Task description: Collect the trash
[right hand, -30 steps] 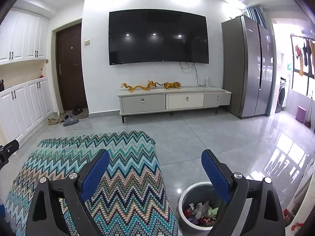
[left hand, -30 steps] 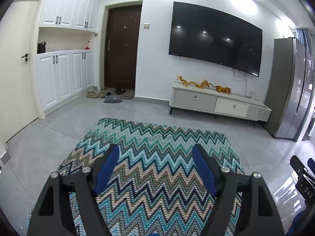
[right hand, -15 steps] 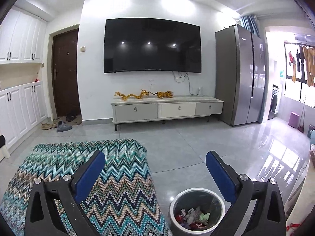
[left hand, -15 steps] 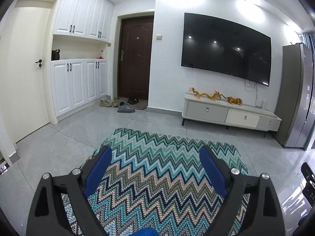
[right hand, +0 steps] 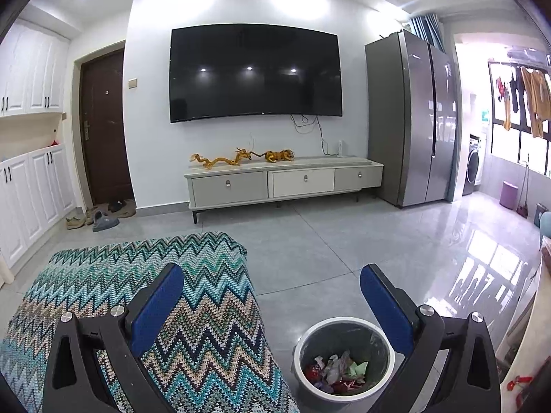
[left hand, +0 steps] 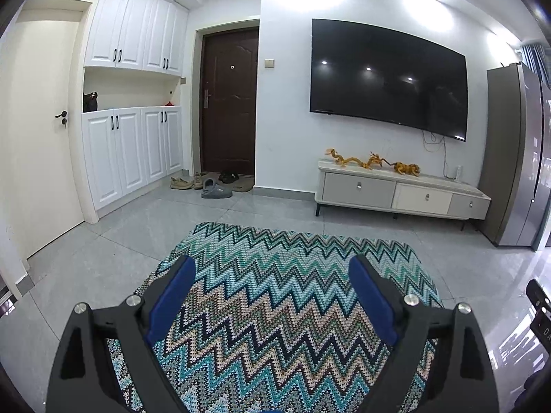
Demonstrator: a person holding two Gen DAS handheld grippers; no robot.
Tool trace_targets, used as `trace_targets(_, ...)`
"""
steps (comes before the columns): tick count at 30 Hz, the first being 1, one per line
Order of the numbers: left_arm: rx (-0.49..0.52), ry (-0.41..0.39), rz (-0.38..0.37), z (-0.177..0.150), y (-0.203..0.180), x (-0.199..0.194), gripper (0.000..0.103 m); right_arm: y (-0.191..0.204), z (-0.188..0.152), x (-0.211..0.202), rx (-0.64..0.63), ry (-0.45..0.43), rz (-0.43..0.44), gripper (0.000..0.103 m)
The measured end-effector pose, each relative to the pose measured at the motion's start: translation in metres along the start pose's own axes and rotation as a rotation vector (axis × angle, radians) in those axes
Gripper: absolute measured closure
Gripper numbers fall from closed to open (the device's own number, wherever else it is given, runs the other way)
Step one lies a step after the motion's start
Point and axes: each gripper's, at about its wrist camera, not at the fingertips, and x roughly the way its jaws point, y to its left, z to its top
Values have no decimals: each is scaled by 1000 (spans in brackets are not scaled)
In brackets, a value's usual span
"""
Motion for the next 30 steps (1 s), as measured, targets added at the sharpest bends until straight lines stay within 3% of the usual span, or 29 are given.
trace_targets(18,50,34,-41,-7,-19,11,13,-5,-4,7,16,13,-17,0)
trace_targets(30,134,54,-190,-22,-68,6,13,-17,-15,7,-15,32,-47,0)
